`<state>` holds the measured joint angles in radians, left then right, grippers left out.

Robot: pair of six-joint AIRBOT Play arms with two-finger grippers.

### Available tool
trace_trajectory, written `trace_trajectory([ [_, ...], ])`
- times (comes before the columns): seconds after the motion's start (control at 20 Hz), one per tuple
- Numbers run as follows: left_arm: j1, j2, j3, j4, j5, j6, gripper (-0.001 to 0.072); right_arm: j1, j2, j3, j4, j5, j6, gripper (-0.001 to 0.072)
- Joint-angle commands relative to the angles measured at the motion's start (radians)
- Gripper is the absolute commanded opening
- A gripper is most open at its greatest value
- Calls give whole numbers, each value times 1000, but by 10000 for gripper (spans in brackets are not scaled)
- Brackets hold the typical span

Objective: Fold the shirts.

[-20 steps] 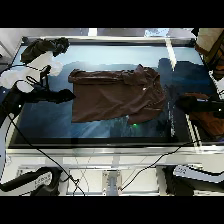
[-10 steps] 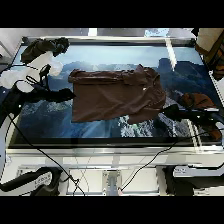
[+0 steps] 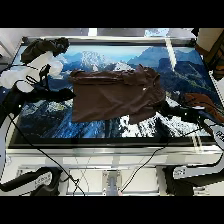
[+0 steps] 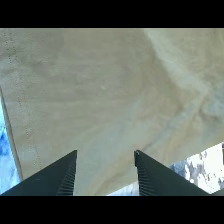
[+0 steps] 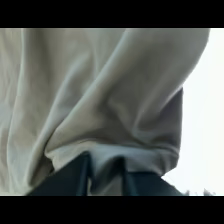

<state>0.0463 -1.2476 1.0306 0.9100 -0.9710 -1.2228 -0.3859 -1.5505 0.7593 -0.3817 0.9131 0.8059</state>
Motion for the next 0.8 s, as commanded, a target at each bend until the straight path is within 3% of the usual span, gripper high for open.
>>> trace_trajectory([
  [0.0, 5, -1, 0, 45, 0, -17, 397, 9, -3, 2, 39, -25, -64, 123],
  [0.05, 16, -1, 0, 97, -3, -67, 397, 9, -3, 2, 38, -19, -85, 25],
  [0.15, 60, -3, 0, 165, -59, -99, 404, 10, -3, 2, 38, -17, -117, 27],
  [0.3, 169, -49, -10, 172, -295, -99, 433, 9, -3, 2, 38, -22, -127, 27],
  [0.4, 196, -92, -58, 166, -389, -100, 545, 9, -3, 2, 39, -24, -132, 28],
  [0.55, 182, -125, -172, 119, -336, -97, 559, 9, -3, 2, 39, -22, -134, 27],
  [0.75, 162, -178, -262, -56, -203, -34, 559, 10, -3, 2, 52, -18, -134, 27],
])
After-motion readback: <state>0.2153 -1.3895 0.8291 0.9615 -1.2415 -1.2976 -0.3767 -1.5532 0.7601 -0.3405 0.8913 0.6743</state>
